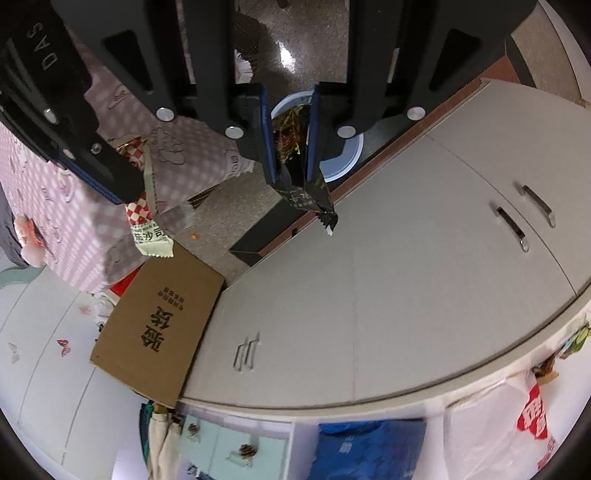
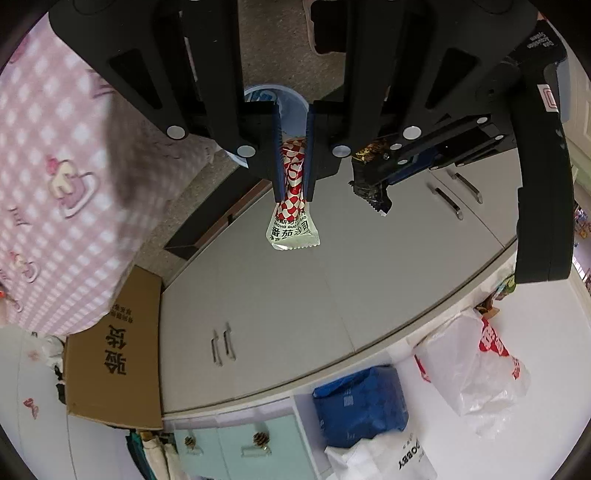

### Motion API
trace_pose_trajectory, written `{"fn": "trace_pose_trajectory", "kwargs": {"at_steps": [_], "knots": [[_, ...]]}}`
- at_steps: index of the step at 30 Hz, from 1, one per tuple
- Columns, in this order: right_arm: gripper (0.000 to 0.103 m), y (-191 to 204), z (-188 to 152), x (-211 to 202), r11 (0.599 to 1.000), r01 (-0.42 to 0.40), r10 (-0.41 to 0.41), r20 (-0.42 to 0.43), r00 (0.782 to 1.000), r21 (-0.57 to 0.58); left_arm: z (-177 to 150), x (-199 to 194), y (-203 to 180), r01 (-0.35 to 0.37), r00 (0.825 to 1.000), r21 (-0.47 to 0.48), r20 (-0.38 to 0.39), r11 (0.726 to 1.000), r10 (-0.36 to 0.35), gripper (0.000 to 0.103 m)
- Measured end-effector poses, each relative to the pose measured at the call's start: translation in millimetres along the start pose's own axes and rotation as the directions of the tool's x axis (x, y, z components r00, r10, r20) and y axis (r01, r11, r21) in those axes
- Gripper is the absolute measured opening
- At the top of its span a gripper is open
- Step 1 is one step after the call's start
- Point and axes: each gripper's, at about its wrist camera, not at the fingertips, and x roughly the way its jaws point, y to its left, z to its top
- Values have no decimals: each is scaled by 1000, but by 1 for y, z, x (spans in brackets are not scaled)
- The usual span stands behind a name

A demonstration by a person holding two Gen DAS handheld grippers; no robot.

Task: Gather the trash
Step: 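Carry both items to the bin while the left tool releases the dark wrapper inside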

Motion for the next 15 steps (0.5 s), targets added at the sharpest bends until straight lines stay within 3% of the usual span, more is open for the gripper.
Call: {"fn": "trace_pose_trajectory", "kwargs": {"at_steps": [11, 12, 14, 15], "knots": [[10, -2, 0, 27, 999, 18, -18, 17, 1000, 31, 9, 38, 18, -17, 999, -35, -49, 999, 16, 21], [10, -3, 0, 29, 999, 21, -22, 19, 1000, 36, 10, 40, 20, -18, 998, -42, -56, 999, 16, 25], [10, -6, 0, 31, 999, 21, -22, 16, 1000, 44, 12, 44, 22, -14, 998, -53, -61, 999, 11, 56], [10, -7, 0, 33, 999, 21, -22, 14, 1000, 47, 12, 44, 22, -13, 998, -55, -54, 998, 10, 57]]}}
